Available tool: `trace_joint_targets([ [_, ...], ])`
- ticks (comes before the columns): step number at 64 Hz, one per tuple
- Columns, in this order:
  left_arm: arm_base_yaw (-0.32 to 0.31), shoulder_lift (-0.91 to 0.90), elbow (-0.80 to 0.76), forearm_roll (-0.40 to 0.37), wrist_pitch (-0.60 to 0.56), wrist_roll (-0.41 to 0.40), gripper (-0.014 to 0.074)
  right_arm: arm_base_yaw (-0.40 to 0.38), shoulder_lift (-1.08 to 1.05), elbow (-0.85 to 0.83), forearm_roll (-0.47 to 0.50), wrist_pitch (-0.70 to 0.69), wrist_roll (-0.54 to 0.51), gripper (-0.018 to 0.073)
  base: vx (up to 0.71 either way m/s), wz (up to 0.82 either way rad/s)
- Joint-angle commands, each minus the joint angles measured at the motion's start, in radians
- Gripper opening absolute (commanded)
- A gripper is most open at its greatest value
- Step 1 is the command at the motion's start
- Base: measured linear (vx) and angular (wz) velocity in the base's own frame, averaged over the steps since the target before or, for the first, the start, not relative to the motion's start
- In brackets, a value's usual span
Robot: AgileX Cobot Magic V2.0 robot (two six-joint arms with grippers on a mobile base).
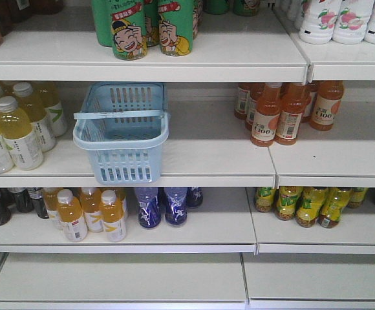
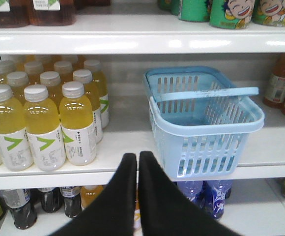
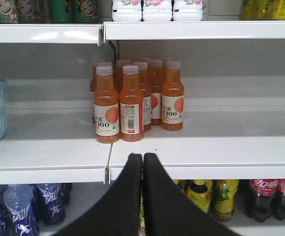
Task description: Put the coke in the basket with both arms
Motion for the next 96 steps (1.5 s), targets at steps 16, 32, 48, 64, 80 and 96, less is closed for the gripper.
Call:
trace_joint_targets([
  [16,0.001,0.05,-0.034,-0.01,-0.115,-0.012,0.0023,-0.005,-0.013,0.008,-0.003,-0.071,-0.01,-0.001,0.0,0.0],
  [32,0.001,0.05,-0.034,-0.01,-0.126,-0.012,0.0185,-0.005,-0.013,0.008,-0.003,-0.071,-0.01,-0.001,0.0,0.0],
  [48,0.001,0.05,-0.034,-0.01,-0.107,-0.012,0.0412,-0.005,-0.013,0.008,-0.003,-0.071,-0.01,-0.001,0.0,0.0],
  [64,0.001,0.05,-0.034,-0.01,-0.11,-0.012,0.0488,-0.005,-0.013,0.008,-0.003,-0.071,-0.01,-0.001,0.0,0.0],
  [80,0.0,0.064,-0.047,-0.258,-0.147,-0.226,0.0485,-0.005,-0.013,0.008,-0.003,-0.071,-0.01,-0.001,0.0,0.0],
  [96,-0.075,0.212,-0.169,-0.472,-0.105,-0.231,0.0485,-0.005,-0.013,0.008,-0.003,-0.071,-0.01,-0.001,0.0,0.0],
])
